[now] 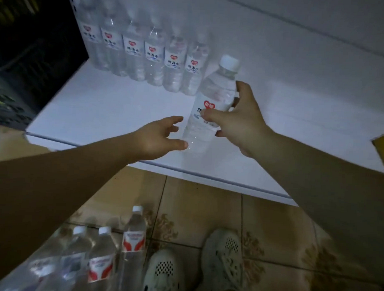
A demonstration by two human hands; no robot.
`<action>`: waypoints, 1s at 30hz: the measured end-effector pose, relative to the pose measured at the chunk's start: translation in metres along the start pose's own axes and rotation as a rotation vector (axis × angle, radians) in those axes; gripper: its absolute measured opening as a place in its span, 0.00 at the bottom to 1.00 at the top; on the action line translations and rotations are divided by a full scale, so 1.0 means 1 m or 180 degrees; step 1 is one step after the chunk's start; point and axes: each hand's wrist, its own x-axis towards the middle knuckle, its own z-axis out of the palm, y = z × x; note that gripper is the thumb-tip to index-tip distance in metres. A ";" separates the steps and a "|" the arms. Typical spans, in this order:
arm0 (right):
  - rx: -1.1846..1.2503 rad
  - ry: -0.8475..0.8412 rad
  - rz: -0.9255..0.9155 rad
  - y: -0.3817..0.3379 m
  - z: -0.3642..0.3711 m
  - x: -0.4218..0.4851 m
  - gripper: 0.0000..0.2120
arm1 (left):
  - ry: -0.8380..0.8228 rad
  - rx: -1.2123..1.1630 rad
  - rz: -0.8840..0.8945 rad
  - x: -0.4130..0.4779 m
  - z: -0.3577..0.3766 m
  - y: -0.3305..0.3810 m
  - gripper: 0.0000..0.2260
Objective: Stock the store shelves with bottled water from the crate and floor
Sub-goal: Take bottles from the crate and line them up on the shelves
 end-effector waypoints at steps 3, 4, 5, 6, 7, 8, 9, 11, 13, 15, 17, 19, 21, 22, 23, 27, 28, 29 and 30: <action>-0.0065 0.0038 -0.0062 0.027 0.011 0.024 0.32 | 0.0270 0.0650 -0.0340 0.019 -0.009 -0.038 0.32; -0.0081 0.0032 -0.0074 0.035 0.016 0.032 0.32 | 0.0366 0.0882 -0.0421 0.023 -0.014 -0.052 0.32; -0.0089 0.0014 -0.0087 0.042 0.023 0.038 0.32 | 0.0468 0.1133 -0.0494 0.027 -0.020 -0.068 0.32; -0.0090 -0.0008 -0.0110 0.049 0.030 0.045 0.33 | 0.0569 0.1403 -0.0566 0.029 -0.027 -0.084 0.32; -0.0091 -0.0028 -0.0148 0.054 0.038 0.051 0.34 | 0.0665 0.1690 -0.0643 0.030 -0.035 -0.101 0.32; -0.0100 -0.0042 -0.0196 0.058 0.047 0.057 0.35 | 0.0765 0.1988 -0.0701 0.032 -0.042 -0.117 0.31; -0.0114 -0.0054 -0.0253 0.061 0.056 0.064 0.36 | 0.0839 0.2294 -0.0746 0.031 -0.050 -0.130 0.30; -0.0136 -0.0080 -0.0375 0.063 0.073 0.077 0.38 | 0.0875 0.2803 -0.0719 0.031 -0.062 -0.151 0.27; -0.0131 -0.0078 -0.0493 0.064 0.091 0.090 0.38 | 0.0853 0.2974 -0.0733 0.032 -0.076 -0.165 0.29; -0.0125 -0.0105 -0.0584 0.062 0.106 0.100 0.39 | 0.0977 0.2918 -0.0825 0.037 -0.096 -0.173 0.29; -0.0133 -0.0167 -0.0664 0.058 0.119 0.108 0.40 | 0.1142 0.2915 -0.0982 0.041 -0.122 -0.179 0.30; -0.0094 -0.0185 -0.0722 0.054 0.129 0.115 0.39 | 0.1150 0.3002 -0.1249 0.045 -0.145 -0.185 0.33; 0.0021 -0.0173 -0.0742 0.051 0.142 0.123 0.39 | 0.1056 0.3198 -0.1373 0.046 -0.155 -0.193 0.35; 0.0045 -0.0172 -0.0748 0.049 0.149 0.127 0.39 | 0.1042 0.3252 -0.1354 0.045 -0.155 -0.198 0.36; 0.0042 -0.0178 -0.0760 0.047 0.158 0.132 0.40 | 0.1085 0.3258 -0.1285 0.045 -0.154 -0.202 0.36; 0.0020 -0.0243 -0.0831 0.032 0.196 0.153 0.40 | 0.1324 0.3190 -0.1000 0.043 -0.150 -0.213 0.36; 0.0004 -0.0262 -0.0852 0.027 0.206 0.158 0.40 | 0.1341 0.3182 -0.0950 0.043 -0.151 -0.214 0.35; -0.0016 -0.0290 -0.0868 0.022 0.216 0.162 0.40 | 0.1365 0.3180 -0.0898 0.043 -0.151 -0.215 0.35; -0.0030 -0.0313 -0.0889 0.018 0.226 0.167 0.40 | 0.1392 0.3179 -0.0847 0.043 -0.152 -0.217 0.34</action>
